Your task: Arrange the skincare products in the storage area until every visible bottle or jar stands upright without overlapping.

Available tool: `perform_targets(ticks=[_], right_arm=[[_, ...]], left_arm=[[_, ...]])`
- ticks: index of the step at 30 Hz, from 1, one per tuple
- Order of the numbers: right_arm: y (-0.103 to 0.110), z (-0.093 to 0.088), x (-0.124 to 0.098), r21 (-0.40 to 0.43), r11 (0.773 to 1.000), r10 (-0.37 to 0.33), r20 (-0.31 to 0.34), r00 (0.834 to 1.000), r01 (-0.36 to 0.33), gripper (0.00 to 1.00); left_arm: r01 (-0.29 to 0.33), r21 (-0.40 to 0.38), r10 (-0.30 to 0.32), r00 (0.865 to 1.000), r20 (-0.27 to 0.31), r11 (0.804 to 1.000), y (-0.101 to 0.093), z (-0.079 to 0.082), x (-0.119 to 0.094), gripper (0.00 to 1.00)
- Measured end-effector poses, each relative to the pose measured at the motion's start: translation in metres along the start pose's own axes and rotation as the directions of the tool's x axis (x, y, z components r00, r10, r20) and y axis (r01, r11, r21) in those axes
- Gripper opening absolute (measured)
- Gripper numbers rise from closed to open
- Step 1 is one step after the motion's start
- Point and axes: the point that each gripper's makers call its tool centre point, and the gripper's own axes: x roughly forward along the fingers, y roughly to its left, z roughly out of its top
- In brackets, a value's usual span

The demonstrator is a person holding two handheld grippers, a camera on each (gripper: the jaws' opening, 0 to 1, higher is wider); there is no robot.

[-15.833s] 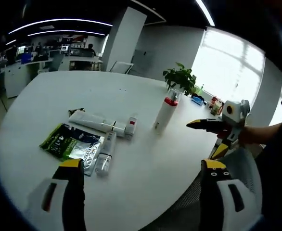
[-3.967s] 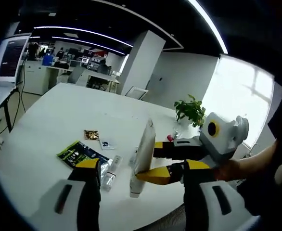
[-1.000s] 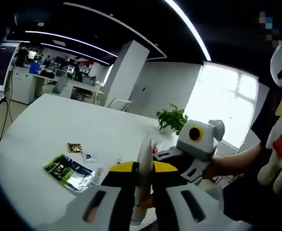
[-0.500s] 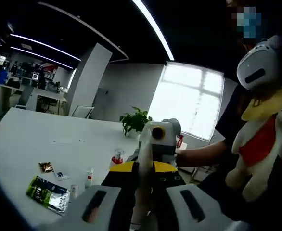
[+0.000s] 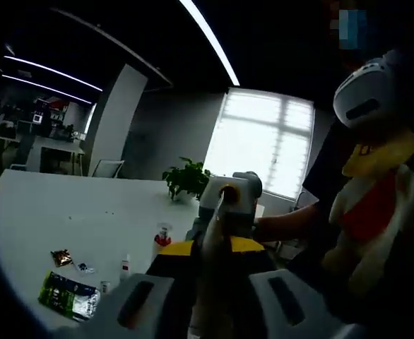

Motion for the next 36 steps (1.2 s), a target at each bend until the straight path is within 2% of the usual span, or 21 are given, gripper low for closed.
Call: perform_targets(ticks=[3, 7, 11, 12, 13, 14, 22, 27, 34, 36], right_arm=[[-0.001, -0.001, 0.001, -0.006, 1.0, -0.005, -0.009, 1.0, 0.005, 0.15], [-0.002, -0.007, 0.001, -0.034, 0.999, -0.01, -0.048, 0.999, 0.008, 0.15], [-0.004, -0.018, 0.0, -0.072, 0.997, -0.015, -0.111, 0.994, 0.007, 0.14], [-0.004, -0.02, -0.001, -0.078, 0.997, -0.016, -0.121, 0.993, 0.006, 0.14], [-0.004, -0.023, 0.0, -0.085, 0.996, -0.015, -0.135, 0.991, 0.003, 0.14], [-0.003, -0.024, 0.0, -0.093, 0.996, -0.018, -0.145, 0.989, 0.004, 0.14], [-0.003, -0.026, 0.0, -0.114, 0.994, -0.025, -0.171, 0.985, 0.006, 0.14], [-0.003, -0.034, 0.0, -0.131, 0.991, -0.029, -0.213, 0.977, 0.001, 0.15], [-0.003, -0.044, -0.001, -0.141, 0.99, -0.03, -0.245, 0.969, -0.006, 0.16], [-0.003, -0.045, -0.002, -0.14, 0.99, -0.031, -0.247, 0.968, -0.004, 0.17]], left_arm=[[-0.006, 0.026, 0.007, 1.0, -0.022, 1.0, 0.001, -0.001, 0.0, 0.12], [-0.009, 0.094, 0.02, 0.993, -0.113, 0.996, 0.002, -0.011, 0.001, 0.12], [0.004, 0.189, 0.042, 0.97, -0.24, 0.982, 0.002, -0.025, 0.001, 0.13], [0.009, 0.218, 0.055, 0.957, -0.284, 0.976, 0.003, -0.03, 0.001, 0.13], [0.017, 0.23, 0.054, 0.952, -0.301, 0.973, 0.003, -0.031, 0.002, 0.13], [0.022, 0.249, 0.065, 0.94, -0.336, 0.968, 0.004, -0.035, 0.001, 0.13], [0.044, 0.266, 0.06, 0.926, -0.372, 0.963, 0.005, -0.036, 0.003, 0.13], [0.061, 0.264, 0.059, 0.905, -0.422, 0.963, 0.006, -0.044, 0.001, 0.12], [0.078, 0.263, 0.055, 0.884, -0.465, 0.962, 0.008, -0.053, -0.001, 0.1], [0.08, 0.262, 0.054, 0.883, -0.466, 0.962, 0.007, -0.054, -0.002, 0.09]])
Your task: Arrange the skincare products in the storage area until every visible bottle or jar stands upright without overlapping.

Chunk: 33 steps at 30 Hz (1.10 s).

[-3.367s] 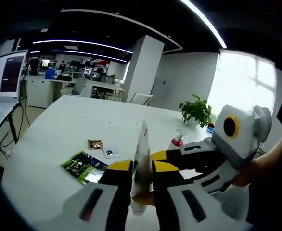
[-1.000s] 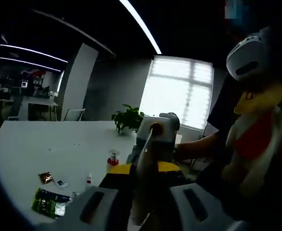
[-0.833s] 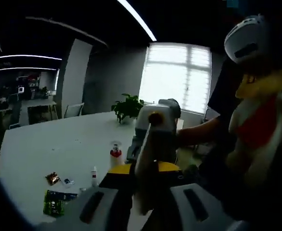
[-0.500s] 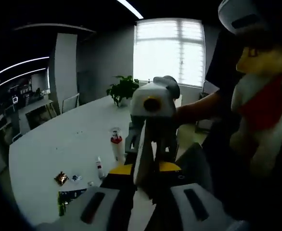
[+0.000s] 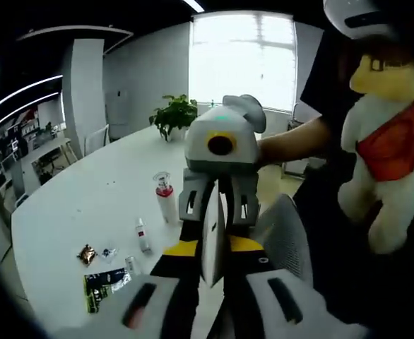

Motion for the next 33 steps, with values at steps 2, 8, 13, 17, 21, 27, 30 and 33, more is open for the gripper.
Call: perform_targets(ticks=[2, 8, 13, 17, 21, 27, 30, 33], right_arm=[[0.0, -0.001, 0.0, 0.002, 1.0, -0.002, -0.002, 1.0, 0.002, 0.18], [0.005, -0.006, 0.002, -0.006, 1.0, -0.003, -0.025, 1.0, 0.002, 0.2], [0.005, -0.013, 0.003, -0.002, 1.0, -0.026, -0.021, 0.999, 0.026, 0.21], [0.004, -0.019, 0.004, 0.005, 0.999, -0.033, -0.028, 0.999, 0.033, 0.21], [0.005, -0.024, 0.006, 0.015, 0.999, -0.035, -0.032, 0.999, 0.036, 0.22], [0.006, -0.038, 0.009, 0.04, 0.998, -0.045, -0.05, 0.998, 0.047, 0.23], [0.007, -0.044, 0.01, 0.053, 0.997, -0.052, -0.052, 0.997, 0.054, 0.23], [0.003, -0.049, 0.009, 0.071, 0.995, -0.07, -0.047, 0.996, 0.073, 0.23]], left_arm=[[-0.001, 0.008, 0.001, 1.0, 0.0, 1.0, 0.0, -0.001, 0.0, 0.09], [0.008, 0.02, -0.008, 1.0, -0.013, 1.0, -0.01, 0.003, 0.01, 0.08], [0.01, 0.034, -0.009, 0.999, -0.03, 0.999, -0.011, -0.001, 0.014, 0.08], [0.015, 0.039, -0.013, 0.999, -0.041, 0.999, -0.01, -0.005, 0.016, 0.08], [0.02, 0.042, -0.018, 0.998, -0.053, 0.999, -0.011, -0.009, 0.017, 0.08], [0.028, 0.037, -0.026, 0.998, -0.05, 0.999, -0.009, -0.011, 0.017, 0.08], [0.033, 0.041, -0.031, 0.998, -0.047, 0.999, -0.009, -0.01, 0.017, 0.08], [0.032, 0.048, -0.03, 0.998, -0.049, 0.998, -0.008, -0.011, 0.019, 0.08]])
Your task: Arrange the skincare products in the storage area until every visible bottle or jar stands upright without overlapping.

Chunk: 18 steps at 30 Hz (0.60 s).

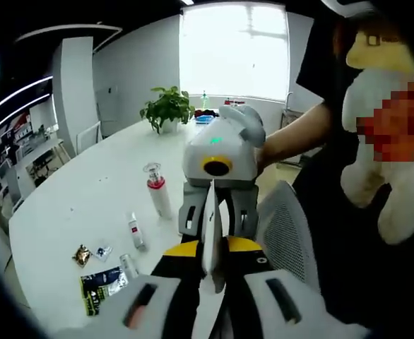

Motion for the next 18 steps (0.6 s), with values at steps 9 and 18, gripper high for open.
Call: perform_targets(ticks=[9, 18], right_arm=[[-0.005, -0.015, 0.002, -0.011, 1.0, -0.016, -0.039, 0.999, 0.016, 0.23], [-0.012, -0.04, 0.003, 0.011, 0.999, -0.05, -0.086, 0.995, 0.052, 0.22]], left_arm=[[0.011, -0.009, -0.011, 1.0, -0.014, 1.0, 0.003, -0.011, 0.012, 0.08], [0.036, -0.023, -0.037, 0.999, -0.023, 0.999, 0.008, -0.027, 0.03, 0.09]])
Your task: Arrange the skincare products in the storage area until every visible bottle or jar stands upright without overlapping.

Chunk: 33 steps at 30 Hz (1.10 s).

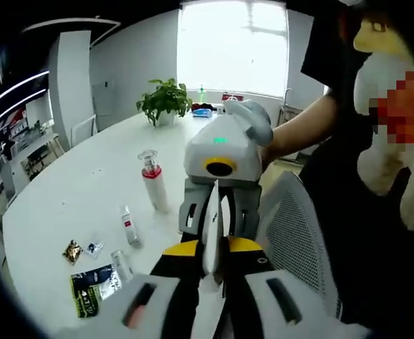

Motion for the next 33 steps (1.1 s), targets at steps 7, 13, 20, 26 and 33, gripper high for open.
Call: perform_targets(ticks=[7, 13, 20, 26, 33], right_arm=[[-0.005, -0.017, 0.003, 0.012, 1.0, -0.013, -0.05, 0.999, 0.013, 0.22], [-0.012, -0.033, 0.003, 0.007, 0.999, -0.033, -0.099, 0.995, 0.034, 0.22], [-0.016, -0.046, 0.0, 0.015, 0.999, -0.047, -0.135, 0.99, 0.05, 0.22], [-0.017, -0.056, 0.001, 0.026, 0.998, -0.049, -0.159, 0.986, 0.054, 0.22], [-0.019, -0.063, 0.0, 0.041, 0.997, -0.056, -0.158, 0.986, 0.063, 0.22]], left_arm=[[0.015, -0.012, -0.015, 1.0, -0.007, 1.0, 0.004, -0.011, 0.013, 0.09], [0.019, -0.019, -0.019, 1.0, -0.007, 1.0, 0.009, -0.019, 0.025, 0.09], [0.036, -0.021, -0.037, 0.999, -0.007, 0.999, 0.01, -0.022, 0.036, 0.09], [0.054, -0.021, -0.054, 0.998, -0.018, 0.998, 0.01, -0.026, 0.044, 0.09], [0.069, -0.019, -0.069, 0.997, -0.031, 0.997, 0.01, -0.029, 0.049, 0.09]])
